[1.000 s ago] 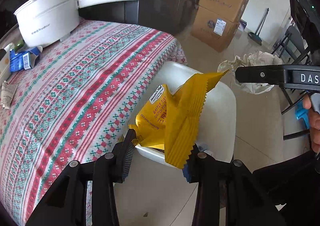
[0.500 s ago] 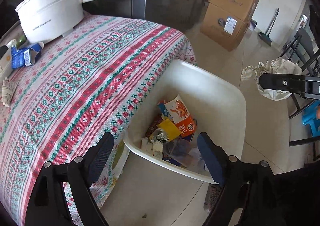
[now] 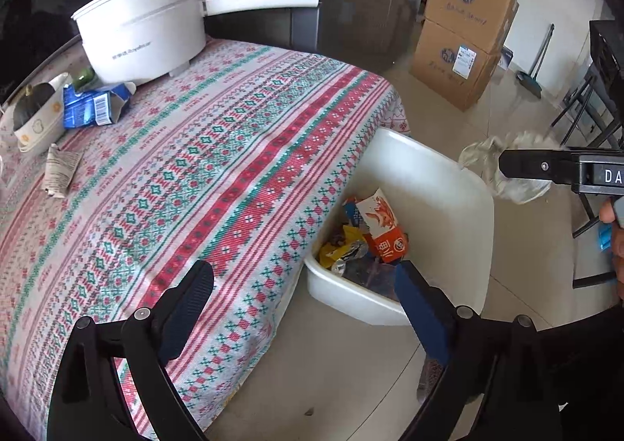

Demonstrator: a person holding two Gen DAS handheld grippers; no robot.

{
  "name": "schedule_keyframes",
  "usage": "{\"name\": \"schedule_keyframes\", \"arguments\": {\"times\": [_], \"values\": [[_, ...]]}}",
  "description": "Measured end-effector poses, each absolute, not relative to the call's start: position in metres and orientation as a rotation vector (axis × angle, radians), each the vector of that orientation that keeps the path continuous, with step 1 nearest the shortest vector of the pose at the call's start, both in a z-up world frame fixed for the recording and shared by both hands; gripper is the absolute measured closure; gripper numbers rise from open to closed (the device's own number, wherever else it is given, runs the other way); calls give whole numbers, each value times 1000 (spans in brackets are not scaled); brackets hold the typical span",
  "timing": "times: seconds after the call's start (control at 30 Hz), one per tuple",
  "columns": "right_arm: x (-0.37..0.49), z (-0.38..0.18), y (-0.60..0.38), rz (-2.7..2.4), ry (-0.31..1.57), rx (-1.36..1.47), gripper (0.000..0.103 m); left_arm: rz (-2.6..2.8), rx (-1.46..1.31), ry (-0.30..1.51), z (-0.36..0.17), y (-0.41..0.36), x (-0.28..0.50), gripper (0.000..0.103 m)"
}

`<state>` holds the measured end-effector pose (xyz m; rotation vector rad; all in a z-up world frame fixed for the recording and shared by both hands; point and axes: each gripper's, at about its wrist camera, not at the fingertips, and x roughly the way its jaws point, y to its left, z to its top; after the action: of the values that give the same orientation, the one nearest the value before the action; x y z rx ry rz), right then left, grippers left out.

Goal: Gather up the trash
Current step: 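Move both open tools back over the table toward the paper packet and carton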

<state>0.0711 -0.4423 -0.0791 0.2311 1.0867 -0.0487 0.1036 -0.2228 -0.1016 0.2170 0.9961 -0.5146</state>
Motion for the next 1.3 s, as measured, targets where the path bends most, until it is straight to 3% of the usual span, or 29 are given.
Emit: {"name": "schedule_keyframes", "arguments": {"times": [0.1,0.93,1.3], "values": [[74,-72,-428,-58,1057,152,22,-492,203,992,-98,-207,103,8],[106,-50,-322,90,1013,112,21,-284,-15,910,-62,-63,106,4],[149,-42,-276,147,972,77,20,-181,-66,917,-74,-11,154,4]]}}
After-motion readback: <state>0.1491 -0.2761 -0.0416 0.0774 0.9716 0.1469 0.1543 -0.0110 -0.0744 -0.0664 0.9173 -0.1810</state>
